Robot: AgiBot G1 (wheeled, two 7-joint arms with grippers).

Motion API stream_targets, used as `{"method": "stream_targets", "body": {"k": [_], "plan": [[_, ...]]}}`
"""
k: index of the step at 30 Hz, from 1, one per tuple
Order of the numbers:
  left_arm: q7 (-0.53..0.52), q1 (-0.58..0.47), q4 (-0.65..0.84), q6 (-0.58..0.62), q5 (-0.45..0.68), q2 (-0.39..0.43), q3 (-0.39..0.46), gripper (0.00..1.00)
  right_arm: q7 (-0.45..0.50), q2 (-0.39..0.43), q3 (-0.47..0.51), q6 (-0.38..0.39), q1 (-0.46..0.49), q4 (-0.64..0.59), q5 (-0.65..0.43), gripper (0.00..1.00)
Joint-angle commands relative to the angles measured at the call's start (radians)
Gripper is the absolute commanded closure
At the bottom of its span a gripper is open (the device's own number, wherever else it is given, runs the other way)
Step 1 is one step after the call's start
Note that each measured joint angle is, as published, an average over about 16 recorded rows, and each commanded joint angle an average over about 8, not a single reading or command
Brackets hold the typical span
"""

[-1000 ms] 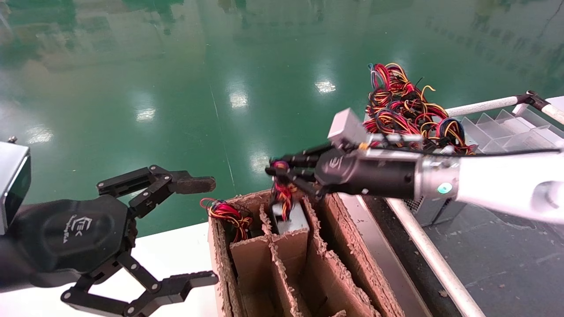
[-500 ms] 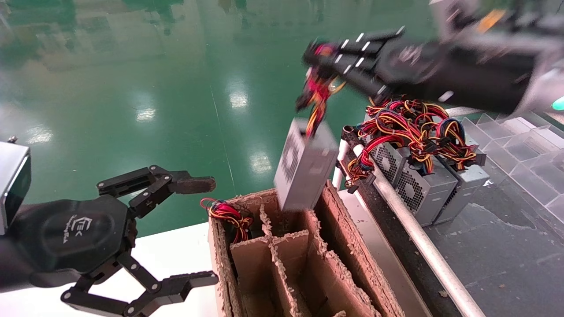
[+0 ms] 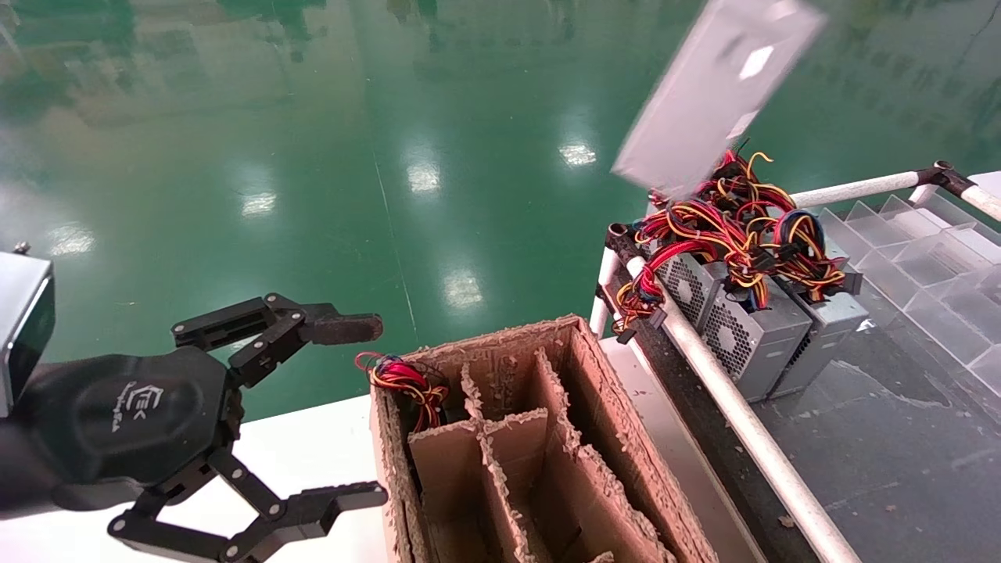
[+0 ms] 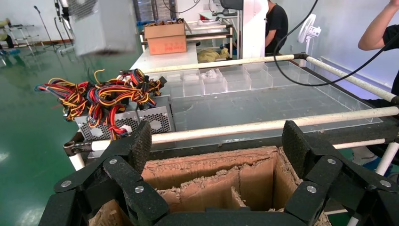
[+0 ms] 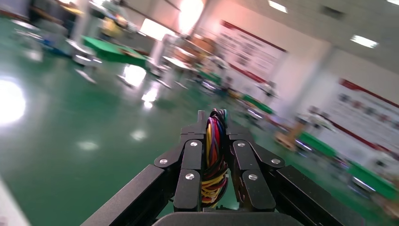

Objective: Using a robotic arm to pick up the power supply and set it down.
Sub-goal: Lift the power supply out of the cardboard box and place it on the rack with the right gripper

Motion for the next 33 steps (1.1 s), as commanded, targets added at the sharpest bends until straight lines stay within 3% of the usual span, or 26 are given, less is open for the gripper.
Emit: {"method": "stream_targets", "body": {"k": [1, 11, 20, 27, 33], "plan": [[0.0, 0.0, 0.0, 0.0, 0.0, 0.0, 0.0, 0.0, 0.035, 0.046, 0.005, 0.045, 0.008, 0.051, -0.015, 1.0], [0.0, 0.0, 0.0, 0.0, 0.0, 0.0, 0.0, 0.0, 0.238, 0.331, 0.03, 0.263, -0.106, 0.339, -0.11, 1.0], [0.0, 0.0, 0.0, 0.0, 0.0, 0.0, 0.0, 0.0, 0.409, 0.549, 0.0, 0.4, -0.331, 0.493, -0.114, 1.0], [0.0, 0.0, 0.0, 0.0, 0.0, 0.0, 0.0, 0.0, 0.482, 0.647, -0.081, 0.519, -0.529, 0.557, -0.03, 1.0], [0.0, 0.0, 0.0, 0.0, 0.0, 0.0, 0.0, 0.0, 0.471, 0.672, -0.162, 0.647, -0.665, 0.602, 0.083, 1.0]]}}
